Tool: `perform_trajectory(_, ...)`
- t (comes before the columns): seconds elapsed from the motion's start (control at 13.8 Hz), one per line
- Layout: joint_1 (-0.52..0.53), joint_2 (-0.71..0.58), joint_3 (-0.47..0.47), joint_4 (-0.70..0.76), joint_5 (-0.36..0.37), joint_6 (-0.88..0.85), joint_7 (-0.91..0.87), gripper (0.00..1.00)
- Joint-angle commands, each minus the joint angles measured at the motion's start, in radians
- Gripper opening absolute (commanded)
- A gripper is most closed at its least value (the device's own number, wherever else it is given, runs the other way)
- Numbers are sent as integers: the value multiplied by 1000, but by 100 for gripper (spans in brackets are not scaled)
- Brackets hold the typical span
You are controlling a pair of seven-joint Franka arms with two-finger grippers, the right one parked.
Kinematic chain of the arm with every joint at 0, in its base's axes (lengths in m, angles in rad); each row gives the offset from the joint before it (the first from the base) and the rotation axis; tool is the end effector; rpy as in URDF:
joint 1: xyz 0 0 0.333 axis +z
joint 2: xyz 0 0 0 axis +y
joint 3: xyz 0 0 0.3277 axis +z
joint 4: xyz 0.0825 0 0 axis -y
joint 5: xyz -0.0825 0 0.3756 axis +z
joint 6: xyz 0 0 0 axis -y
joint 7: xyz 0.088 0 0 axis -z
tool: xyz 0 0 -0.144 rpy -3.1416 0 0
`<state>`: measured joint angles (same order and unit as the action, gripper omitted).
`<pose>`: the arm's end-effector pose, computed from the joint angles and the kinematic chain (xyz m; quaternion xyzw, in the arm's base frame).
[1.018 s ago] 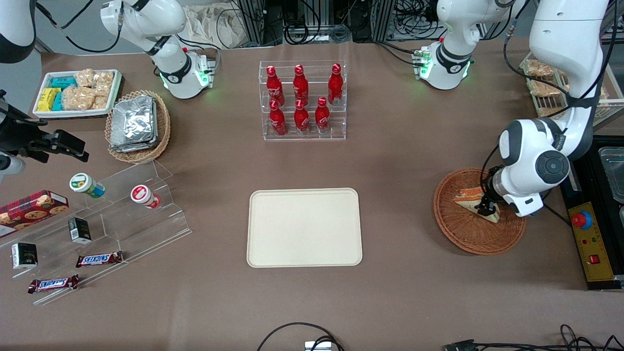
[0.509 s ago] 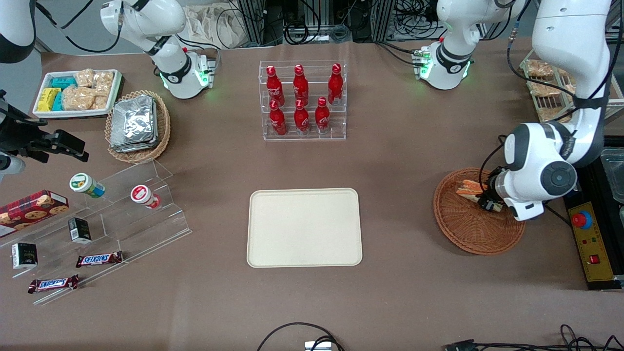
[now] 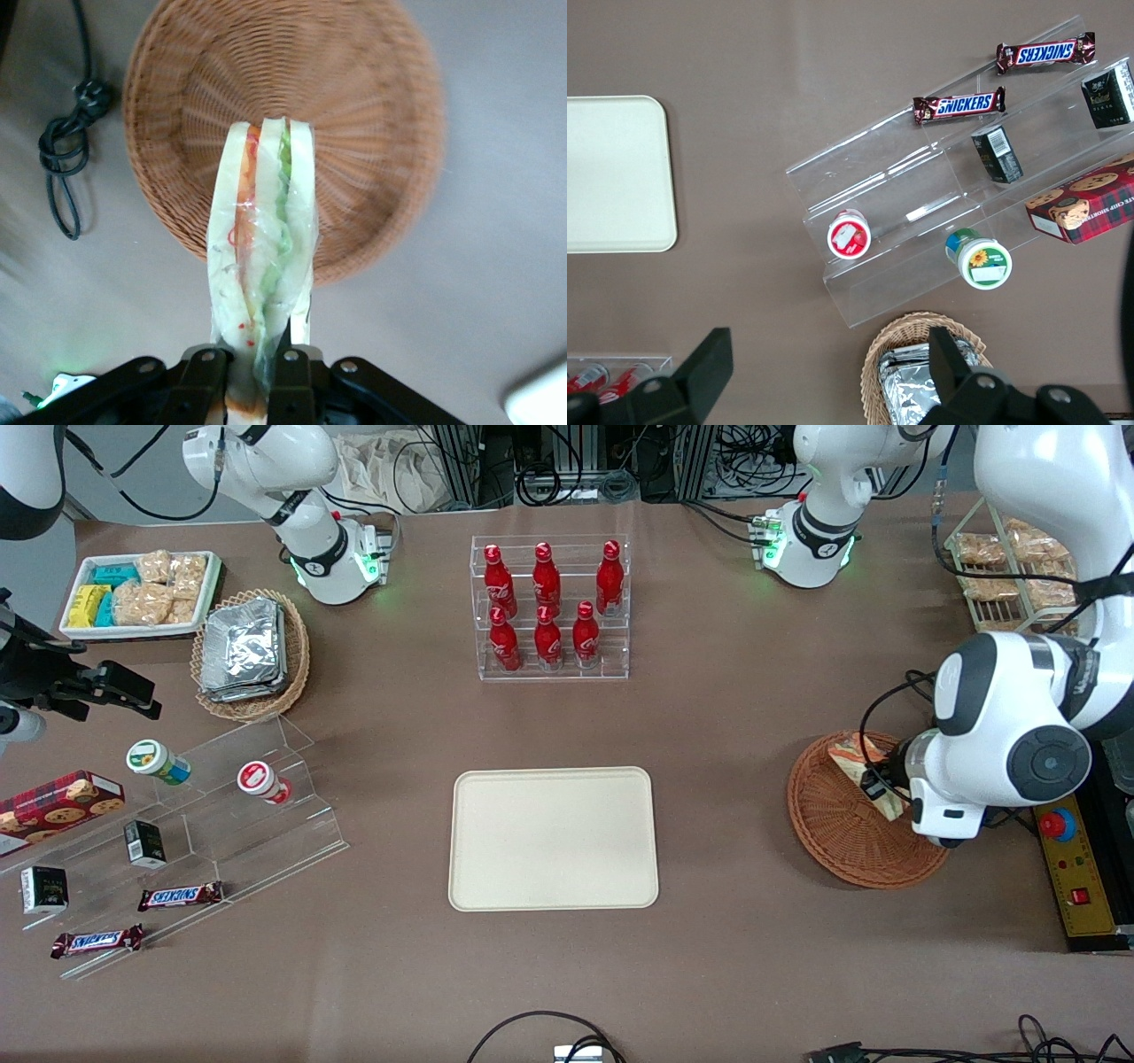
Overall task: Place sandwich from basket to tray
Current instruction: 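Carry the held sandwich with the left gripper over the beige tray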
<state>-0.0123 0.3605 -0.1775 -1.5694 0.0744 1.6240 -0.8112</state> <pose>0.6066 -0.0951 0.3947 -0.9434 -0.2960 0.1288 0.0759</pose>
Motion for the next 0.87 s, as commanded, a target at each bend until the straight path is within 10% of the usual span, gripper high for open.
perform_trajectory(0.0,-119,23,-5,126,-2,-46,6,0)
perform_trajectory(0.36,-417,127,-28,237,-2,-23,-3,0)
perform_trajectory(0.8,-518,323,-53,284,4,210,3,0)
